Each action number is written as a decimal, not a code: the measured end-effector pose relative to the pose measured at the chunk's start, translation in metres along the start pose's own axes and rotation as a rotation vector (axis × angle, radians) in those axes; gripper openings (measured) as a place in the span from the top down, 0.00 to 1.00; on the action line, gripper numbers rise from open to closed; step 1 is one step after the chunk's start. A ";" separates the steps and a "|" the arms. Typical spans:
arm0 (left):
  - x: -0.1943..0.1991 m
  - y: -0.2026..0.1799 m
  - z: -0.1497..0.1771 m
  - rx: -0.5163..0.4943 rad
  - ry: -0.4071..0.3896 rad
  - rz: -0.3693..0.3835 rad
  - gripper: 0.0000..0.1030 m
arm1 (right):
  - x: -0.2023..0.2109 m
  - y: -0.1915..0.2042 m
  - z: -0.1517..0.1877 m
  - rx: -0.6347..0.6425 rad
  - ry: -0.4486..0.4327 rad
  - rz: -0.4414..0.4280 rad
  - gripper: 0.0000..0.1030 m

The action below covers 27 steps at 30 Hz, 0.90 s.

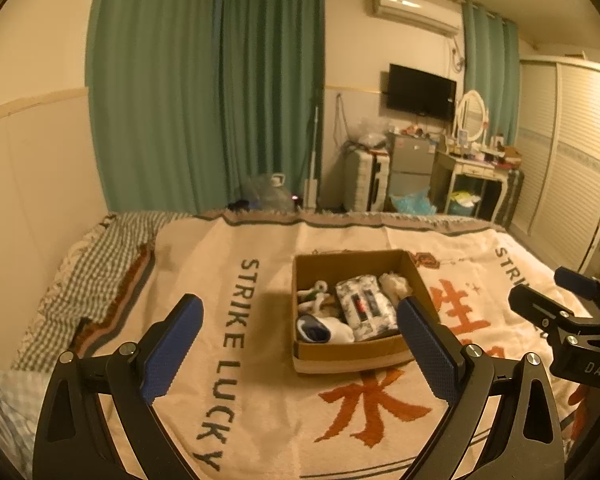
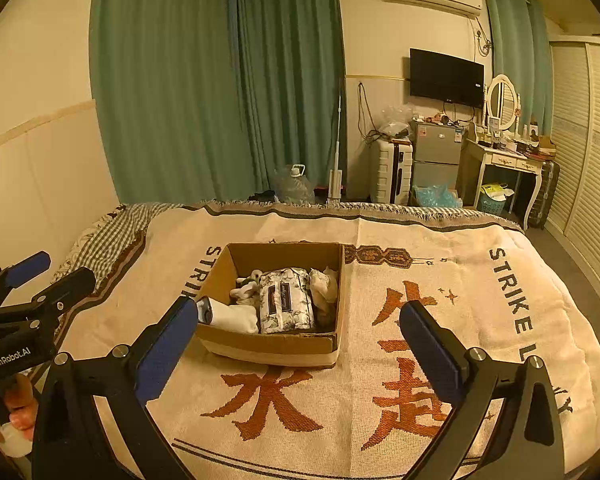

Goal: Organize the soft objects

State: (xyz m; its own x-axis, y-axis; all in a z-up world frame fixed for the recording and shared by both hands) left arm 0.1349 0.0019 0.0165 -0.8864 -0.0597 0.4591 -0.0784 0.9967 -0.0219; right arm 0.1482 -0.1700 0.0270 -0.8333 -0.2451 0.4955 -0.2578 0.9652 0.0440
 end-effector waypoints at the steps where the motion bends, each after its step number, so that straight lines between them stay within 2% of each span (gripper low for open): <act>1: 0.000 0.000 0.000 -0.001 0.000 -0.002 0.04 | 0.000 0.000 0.000 0.002 -0.001 0.001 0.01; 27: 0.000 -0.001 0.004 -0.011 0.001 -0.015 0.04 | -0.002 0.001 0.005 0.003 0.006 0.005 0.01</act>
Point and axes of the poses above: each gripper's, at about its wrist camera, not at the fingertips, and x roughly against the way its jaws point, y to its left, z to its underside, the point moved 9 cm from there along -x, roughly the way its jaws point, and after that the axes turned 2 degrees about -y, right-handed, at the moved point
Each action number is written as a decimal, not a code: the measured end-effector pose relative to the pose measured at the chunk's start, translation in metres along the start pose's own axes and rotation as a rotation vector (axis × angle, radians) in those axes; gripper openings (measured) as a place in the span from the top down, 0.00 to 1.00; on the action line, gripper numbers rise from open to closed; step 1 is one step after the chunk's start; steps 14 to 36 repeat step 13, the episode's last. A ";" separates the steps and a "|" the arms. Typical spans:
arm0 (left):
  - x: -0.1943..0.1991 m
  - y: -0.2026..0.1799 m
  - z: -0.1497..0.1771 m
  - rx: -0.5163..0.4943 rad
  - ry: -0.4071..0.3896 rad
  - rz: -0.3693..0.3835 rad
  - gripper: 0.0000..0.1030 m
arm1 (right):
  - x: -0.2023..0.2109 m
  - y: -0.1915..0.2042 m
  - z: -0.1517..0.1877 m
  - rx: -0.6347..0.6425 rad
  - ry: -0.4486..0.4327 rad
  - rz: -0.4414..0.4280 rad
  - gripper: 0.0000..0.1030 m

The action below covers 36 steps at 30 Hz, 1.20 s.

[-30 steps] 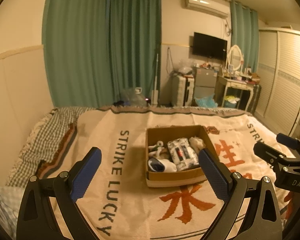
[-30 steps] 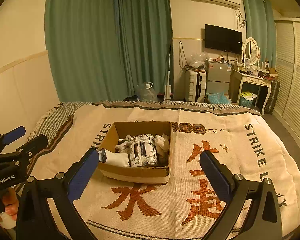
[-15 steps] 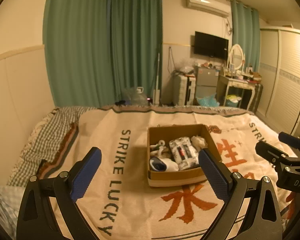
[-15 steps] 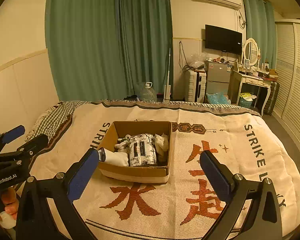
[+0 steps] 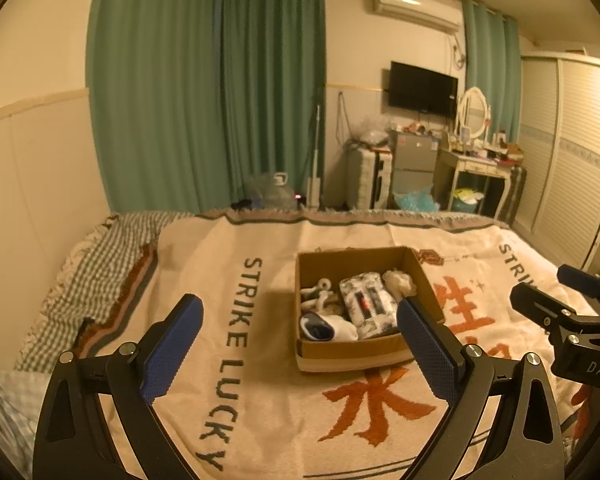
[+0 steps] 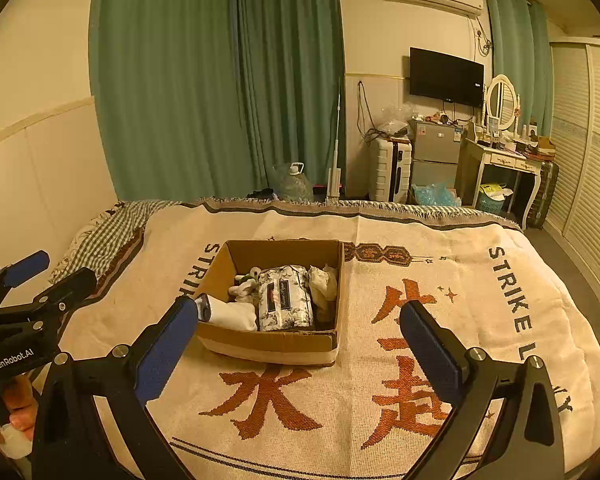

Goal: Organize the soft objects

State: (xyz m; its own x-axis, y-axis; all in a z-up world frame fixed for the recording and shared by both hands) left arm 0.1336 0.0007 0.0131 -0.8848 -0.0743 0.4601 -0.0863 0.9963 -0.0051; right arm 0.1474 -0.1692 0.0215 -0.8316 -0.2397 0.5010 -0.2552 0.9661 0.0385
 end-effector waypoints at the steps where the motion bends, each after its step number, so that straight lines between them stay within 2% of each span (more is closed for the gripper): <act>1: 0.000 0.000 0.000 0.000 0.000 0.000 0.04 | 0.000 0.000 0.000 0.000 0.000 0.000 0.01; 36: 0.000 0.000 0.000 -0.006 -0.002 -0.002 0.04 | -0.002 0.000 0.003 -0.001 0.005 0.003 0.01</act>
Point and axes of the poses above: each gripper's, at about its wrist camera, not at the fingertips, and x roughly against the way its jaws point, y to its left, z to its underside, the point moved 9 cm from there along -x, roughly the way its jaws point, and after that the axes turned 2 degrees about -y, right-handed, at the moved point
